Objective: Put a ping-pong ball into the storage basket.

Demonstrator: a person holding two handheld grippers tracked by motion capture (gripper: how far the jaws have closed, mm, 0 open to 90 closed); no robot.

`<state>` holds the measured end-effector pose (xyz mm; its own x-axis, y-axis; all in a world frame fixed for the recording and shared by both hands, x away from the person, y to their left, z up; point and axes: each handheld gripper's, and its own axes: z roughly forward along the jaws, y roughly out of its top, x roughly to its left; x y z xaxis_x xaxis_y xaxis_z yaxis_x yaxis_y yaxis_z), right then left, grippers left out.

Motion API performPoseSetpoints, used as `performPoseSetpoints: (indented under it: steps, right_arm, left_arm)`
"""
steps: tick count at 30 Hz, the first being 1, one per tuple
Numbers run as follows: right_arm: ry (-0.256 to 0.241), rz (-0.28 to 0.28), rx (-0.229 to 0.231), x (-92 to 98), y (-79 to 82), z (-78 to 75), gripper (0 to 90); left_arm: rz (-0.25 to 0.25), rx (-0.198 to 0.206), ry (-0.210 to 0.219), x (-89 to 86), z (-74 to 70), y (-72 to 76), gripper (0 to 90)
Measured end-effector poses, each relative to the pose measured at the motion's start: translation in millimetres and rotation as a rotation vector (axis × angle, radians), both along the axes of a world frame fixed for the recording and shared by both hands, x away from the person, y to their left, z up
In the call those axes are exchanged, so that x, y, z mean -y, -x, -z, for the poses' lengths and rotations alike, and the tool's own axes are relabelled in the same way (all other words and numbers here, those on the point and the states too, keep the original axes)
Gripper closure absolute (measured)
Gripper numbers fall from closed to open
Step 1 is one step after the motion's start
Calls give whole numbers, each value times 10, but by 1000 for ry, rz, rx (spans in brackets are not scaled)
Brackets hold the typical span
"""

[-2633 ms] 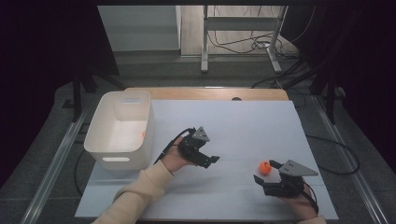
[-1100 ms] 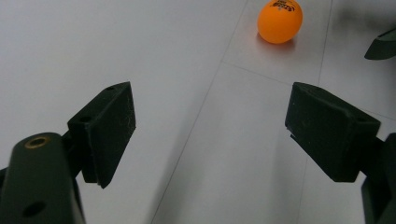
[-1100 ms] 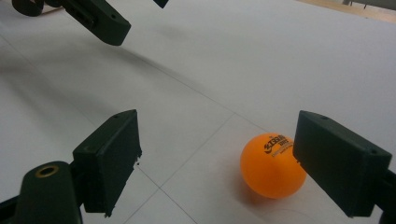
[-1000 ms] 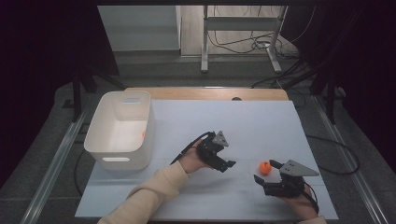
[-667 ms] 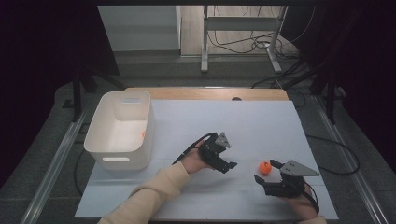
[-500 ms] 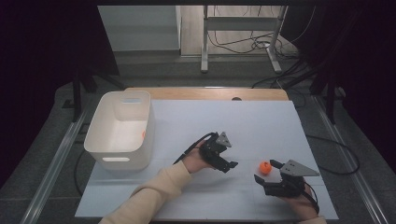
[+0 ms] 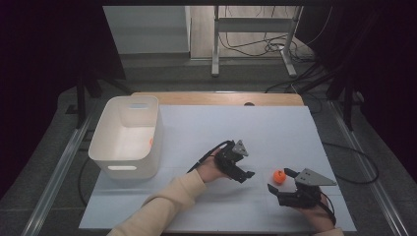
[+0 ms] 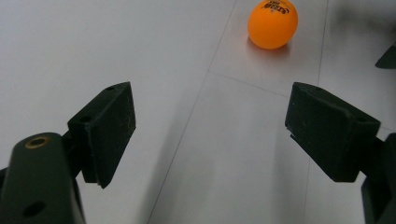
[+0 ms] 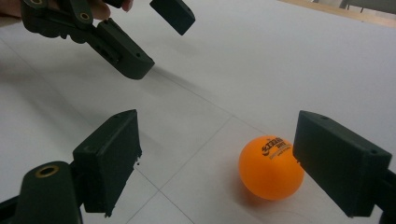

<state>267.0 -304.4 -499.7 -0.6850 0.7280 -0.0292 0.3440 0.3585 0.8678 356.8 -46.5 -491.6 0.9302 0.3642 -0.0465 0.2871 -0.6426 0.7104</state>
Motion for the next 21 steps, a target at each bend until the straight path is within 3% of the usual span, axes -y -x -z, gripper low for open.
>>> performPoseSetpoints:
  steps: [21]
  right_arm:
    - [-9, 3, -3, 8, 0, -6, 156]
  left_arm:
    - [30, -21, 2, 194, 60, 4, 172]
